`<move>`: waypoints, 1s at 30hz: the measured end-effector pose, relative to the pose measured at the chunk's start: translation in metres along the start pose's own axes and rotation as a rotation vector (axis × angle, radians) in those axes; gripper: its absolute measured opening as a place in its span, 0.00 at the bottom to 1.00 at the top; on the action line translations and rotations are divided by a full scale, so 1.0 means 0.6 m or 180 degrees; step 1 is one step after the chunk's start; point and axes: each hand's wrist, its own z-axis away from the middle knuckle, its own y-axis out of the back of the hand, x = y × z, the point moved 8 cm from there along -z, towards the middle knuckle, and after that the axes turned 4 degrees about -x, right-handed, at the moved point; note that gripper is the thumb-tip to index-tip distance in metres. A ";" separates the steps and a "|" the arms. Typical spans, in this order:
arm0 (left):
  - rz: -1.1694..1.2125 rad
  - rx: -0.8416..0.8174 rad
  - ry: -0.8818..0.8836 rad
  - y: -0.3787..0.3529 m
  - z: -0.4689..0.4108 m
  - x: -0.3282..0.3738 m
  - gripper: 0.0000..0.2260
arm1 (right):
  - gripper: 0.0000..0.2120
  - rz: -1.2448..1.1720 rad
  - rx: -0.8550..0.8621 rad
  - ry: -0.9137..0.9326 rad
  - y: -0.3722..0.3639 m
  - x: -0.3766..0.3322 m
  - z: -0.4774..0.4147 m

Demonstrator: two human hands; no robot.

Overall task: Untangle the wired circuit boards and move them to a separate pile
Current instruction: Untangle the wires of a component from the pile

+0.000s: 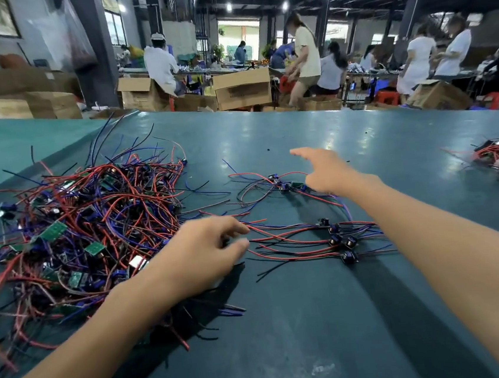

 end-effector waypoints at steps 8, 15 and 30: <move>-0.1900 0.0397 0.0744 0.091 -0.012 -0.079 0.21 | 0.29 -0.0573 0.0720 0.0465 0.026 -0.074 0.115; -0.1750 0.0281 0.1008 0.110 -0.016 -0.103 0.09 | 0.22 -0.0537 0.0623 0.1420 -0.047 -0.207 0.244; -0.2310 0.0730 0.2102 0.155 0.039 -0.131 0.20 | 0.18 -0.0375 0.0309 0.2005 -0.103 -0.255 0.309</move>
